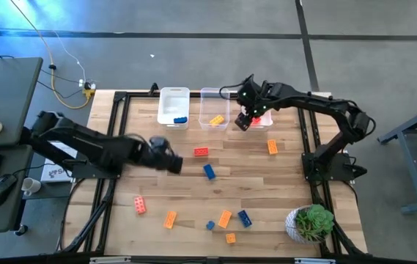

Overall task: Sort & place blocks by color
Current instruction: Put the blue game piece into the left white bin

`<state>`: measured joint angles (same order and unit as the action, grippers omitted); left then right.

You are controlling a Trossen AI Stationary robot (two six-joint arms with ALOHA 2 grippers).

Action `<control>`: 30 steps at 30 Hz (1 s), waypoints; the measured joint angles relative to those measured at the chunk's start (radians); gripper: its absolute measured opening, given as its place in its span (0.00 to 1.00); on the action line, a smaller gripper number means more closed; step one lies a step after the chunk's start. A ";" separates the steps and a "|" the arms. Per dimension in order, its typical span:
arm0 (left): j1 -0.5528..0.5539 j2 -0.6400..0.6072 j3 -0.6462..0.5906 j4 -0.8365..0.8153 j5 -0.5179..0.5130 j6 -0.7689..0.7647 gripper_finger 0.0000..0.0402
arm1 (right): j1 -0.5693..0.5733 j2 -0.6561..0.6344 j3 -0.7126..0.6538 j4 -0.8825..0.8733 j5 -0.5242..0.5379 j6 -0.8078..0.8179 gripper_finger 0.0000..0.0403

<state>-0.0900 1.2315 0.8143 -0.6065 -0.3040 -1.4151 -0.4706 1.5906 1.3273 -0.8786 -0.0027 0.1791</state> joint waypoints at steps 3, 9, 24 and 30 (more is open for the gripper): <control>0.116 -0.051 0.000 0.003 0.001 0.186 0.29 | 0.049 0.000 0.000 0.010 -0.007 0.062 0.57; 0.330 -0.108 0.001 0.039 0.038 0.519 0.29 | 0.149 0.000 0.000 0.016 -0.007 0.236 0.57; 0.752 -0.087 0.001 0.142 0.211 1.152 0.29 | 0.383 0.000 0.000 0.025 0.085 0.712 0.57; 0.871 -0.002 0.001 0.172 0.297 1.275 0.29 | 0.466 0.000 0.000 0.027 0.107 0.864 0.57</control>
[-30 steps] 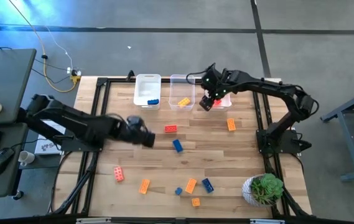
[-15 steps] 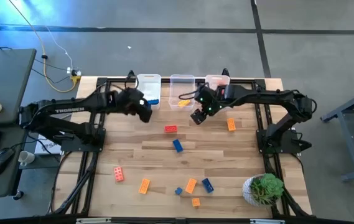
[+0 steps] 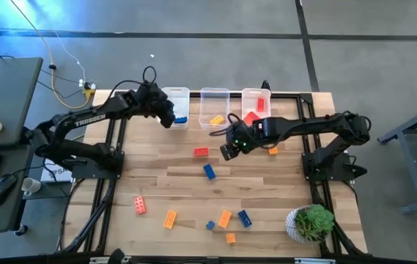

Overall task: Sort & place blocks by color
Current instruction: Put the blue game piece into the left white bin

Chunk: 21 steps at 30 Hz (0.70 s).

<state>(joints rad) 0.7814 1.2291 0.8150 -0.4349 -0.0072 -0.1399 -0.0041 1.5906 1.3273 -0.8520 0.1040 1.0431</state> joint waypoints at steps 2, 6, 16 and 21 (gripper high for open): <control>0.024 0.034 0.000 0.016 0.022 0.020 0.29 | 0.029 0.000 0.000 0.000 0.008 0.047 0.57; 0.058 0.099 0.000 0.054 0.032 0.050 0.30 | 0.087 0.000 0.000 0.000 0.049 0.119 0.57; 0.083 0.210 0.000 0.096 0.032 0.100 0.36 | 0.198 0.000 -0.001 -0.019 0.131 0.241 0.57; 0.082 0.234 0.000 0.123 0.045 0.100 0.37 | 0.223 0.000 -0.001 -0.041 0.133 0.285 0.57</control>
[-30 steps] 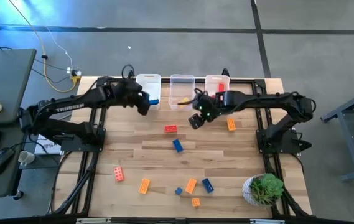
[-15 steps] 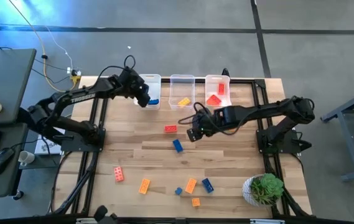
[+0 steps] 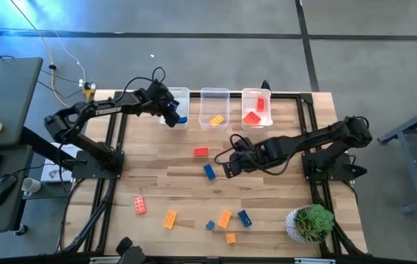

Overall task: Sort & place blocks by color
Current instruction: Put the blue game piece into the left white bin, then put the yellow game piece into the transparent bin

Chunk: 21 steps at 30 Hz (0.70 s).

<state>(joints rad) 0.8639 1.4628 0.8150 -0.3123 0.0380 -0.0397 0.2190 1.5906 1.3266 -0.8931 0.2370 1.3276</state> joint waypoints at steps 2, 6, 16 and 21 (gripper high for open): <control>0.000 0.003 0.000 0.004 0.000 0.000 0.37 | 0.008 0.000 0.000 -0.012 0.000 0.022 0.57; 0.000 0.003 0.000 0.007 0.001 0.000 0.40 | 0.019 0.000 0.000 -0.056 -0.005 0.083 0.57; 0.000 0.003 0.000 0.004 0.003 0.000 0.56 | 0.085 0.000 0.000 -0.048 -0.082 0.234 0.57; 0.000 -0.013 0.001 0.002 0.004 0.011 0.59 | 0.121 0.000 0.000 -0.013 -0.094 0.273 0.57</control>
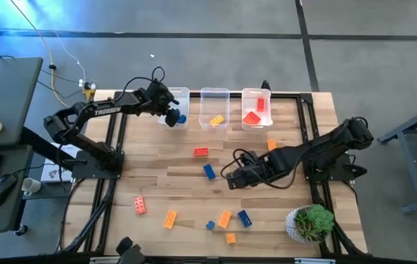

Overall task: Sort & place blocks by color
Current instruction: Put the yellow game piece into the transparent bin

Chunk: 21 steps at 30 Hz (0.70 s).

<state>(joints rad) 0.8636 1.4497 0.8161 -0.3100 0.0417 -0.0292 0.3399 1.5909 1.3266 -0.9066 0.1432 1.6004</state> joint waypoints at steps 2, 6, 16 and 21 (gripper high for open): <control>-0.002 -0.010 0.016 -0.015 0.000 0.027 0.59 | 0.010 0.000 0.000 0.007 0.014 0.013 0.57; -0.002 -0.024 0.087 -0.099 0.000 0.052 0.59 | 0.017 0.000 0.000 0.007 0.033 0.015 0.57; -0.042 -0.027 0.295 -0.443 0.000 0.112 0.60 | -0.006 0.000 0.000 -0.176 0.061 -0.010 0.57; -0.090 -0.027 0.333 -0.545 0.000 0.112 0.60 | -0.048 0.000 0.000 -0.328 0.057 -0.011 0.57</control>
<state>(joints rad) 0.7739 1.4225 1.1496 -0.8554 0.0418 0.0826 0.2920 1.5913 1.3266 -1.2348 0.2005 1.5891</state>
